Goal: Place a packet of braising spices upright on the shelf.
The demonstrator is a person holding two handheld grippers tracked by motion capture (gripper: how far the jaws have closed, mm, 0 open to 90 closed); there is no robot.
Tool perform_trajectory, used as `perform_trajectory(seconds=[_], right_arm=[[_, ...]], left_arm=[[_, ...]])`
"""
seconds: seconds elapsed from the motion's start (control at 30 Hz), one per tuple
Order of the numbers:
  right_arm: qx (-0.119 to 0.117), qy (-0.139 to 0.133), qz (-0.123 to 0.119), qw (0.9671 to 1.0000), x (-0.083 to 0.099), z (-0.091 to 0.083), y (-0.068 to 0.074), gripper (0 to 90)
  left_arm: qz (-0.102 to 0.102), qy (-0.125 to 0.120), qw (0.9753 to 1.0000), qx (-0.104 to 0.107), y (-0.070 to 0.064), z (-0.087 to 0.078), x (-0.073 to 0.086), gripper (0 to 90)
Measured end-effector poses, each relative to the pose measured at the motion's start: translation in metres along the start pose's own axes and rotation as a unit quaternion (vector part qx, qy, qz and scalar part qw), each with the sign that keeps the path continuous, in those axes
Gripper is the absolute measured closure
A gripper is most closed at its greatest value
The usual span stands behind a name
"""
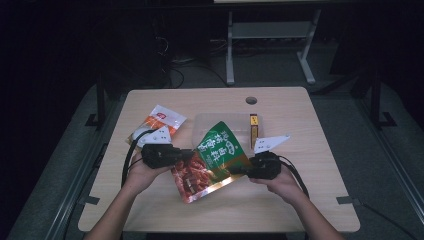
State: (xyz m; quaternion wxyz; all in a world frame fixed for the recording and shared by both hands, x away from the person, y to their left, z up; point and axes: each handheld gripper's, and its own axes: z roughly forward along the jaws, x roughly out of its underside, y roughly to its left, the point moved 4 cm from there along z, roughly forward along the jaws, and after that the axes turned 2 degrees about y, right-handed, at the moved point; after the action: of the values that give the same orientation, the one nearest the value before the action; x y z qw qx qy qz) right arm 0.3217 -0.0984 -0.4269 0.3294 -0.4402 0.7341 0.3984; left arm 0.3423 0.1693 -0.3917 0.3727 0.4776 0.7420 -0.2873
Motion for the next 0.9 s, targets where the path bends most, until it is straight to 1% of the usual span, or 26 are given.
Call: perform_trajectory(seconds=[0.03,0.07,0.13,0.27,0.3,0.4,0.47,0.53,0.6,0.67,0.7,0.73,0.77,0.8,0.83,0.87,0.9], right_arm=[[-0.001,-0.003,-0.002,1.0,-0.001,-0.002,0.001,90.0],[-0.003,-0.007,-0.003,1.0,-0.003,-0.004,0.001,90.0],[-0.001,-0.011,-0.005,0.9999,-0.004,-0.006,0.002,90.0],[0.004,-0.009,-0.022,0.9997,-0.009,-0.012,0.005,90.0],[0.004,-0.008,-0.028,0.9996,-0.011,-0.013,0.006,90.0],[0.009,-0.009,-0.047,0.9988,-0.017,-0.019,0.011,90.0],[0.011,-0.007,-0.052,0.9986,-0.018,-0.02,0.012,90.0],[0.012,-0.004,-0.066,0.9978,-0.022,-0.023,0.015,90.0],[0.013,-0.004,-0.068,0.9976,-0.023,-0.023,0.015,90.0],[0.016,-0.003,-0.069,0.9975,-0.025,-0.025,0.016,90.0],[0.018,-0.001,-0.074,0.9971,-0.025,-0.026,0.017,90.0],[0.022,0.001,-0.077,0.9968,-0.025,-0.027,0.017,90.0],[0.022,-0.002,-0.077,0.9968,-0.026,-0.03,0.018,90.0],[0.022,-0.002,-0.077,0.9968,-0.026,-0.03,0.018,90.0],[0.015,-0.011,-0.076,0.9969,-0.028,-0.033,0.02,90.0],[0.015,-0.011,-0.078,0.9968,-0.029,-0.034,0.022,90.0],[0.015,-0.01,-0.083,0.9964,-0.03,-0.034,0.023,90.0]], left_arm=[[-0.005,0.004,1.0,0.003,0.0,0.0,0.001,89.5],[-0.006,0.004,1.0,0.005,0.0,0.001,0.002,89.5],[-0.005,0.007,0.9999,0.007,0.0,0.002,0.003,89.4],[-0.003,0.015,0.9998,0.012,-0.001,0.005,0.005,88.8],[0.003,0.018,0.9998,0.011,-0.001,0.005,0.005,88.4],[0.012,0.026,0.9996,0.006,-0.002,0.007,0.005,87.1],[0.014,0.027,0.9995,0.007,-0.002,0.007,0.006,87.0],[0.013,0.03,0.9994,0.01,-0.002,0.008,0.006,86.2],[0.013,0.034,0.9993,0.012,-0.003,0.009,0.007,85.6],[0.014,0.037,0.9992,0.009,-0.002,0.009,0.008,83.1],[0.014,0.037,0.9992,0.005,-0.002,0.009,0.009,80.5],[0.015,0.035,0.9993,-0.004,0.0,0.008,0.009,79.2],[-0.003,0.024,0.9996,0.017,0.002,0.005,0.01,77.4],[-0.003,0.024,0.9996,0.017,0.002,0.005,0.01,73.7],[-0.002,0.024,0.9996,0.014,0.002,0.004,0.011,68.8],[-0.002,0.029,0.9995,0.013,0.002,0.004,0.013,66.1],[-0.002,0.029,0.9995,0.013,0.002,0.004,0.013,64.0]])
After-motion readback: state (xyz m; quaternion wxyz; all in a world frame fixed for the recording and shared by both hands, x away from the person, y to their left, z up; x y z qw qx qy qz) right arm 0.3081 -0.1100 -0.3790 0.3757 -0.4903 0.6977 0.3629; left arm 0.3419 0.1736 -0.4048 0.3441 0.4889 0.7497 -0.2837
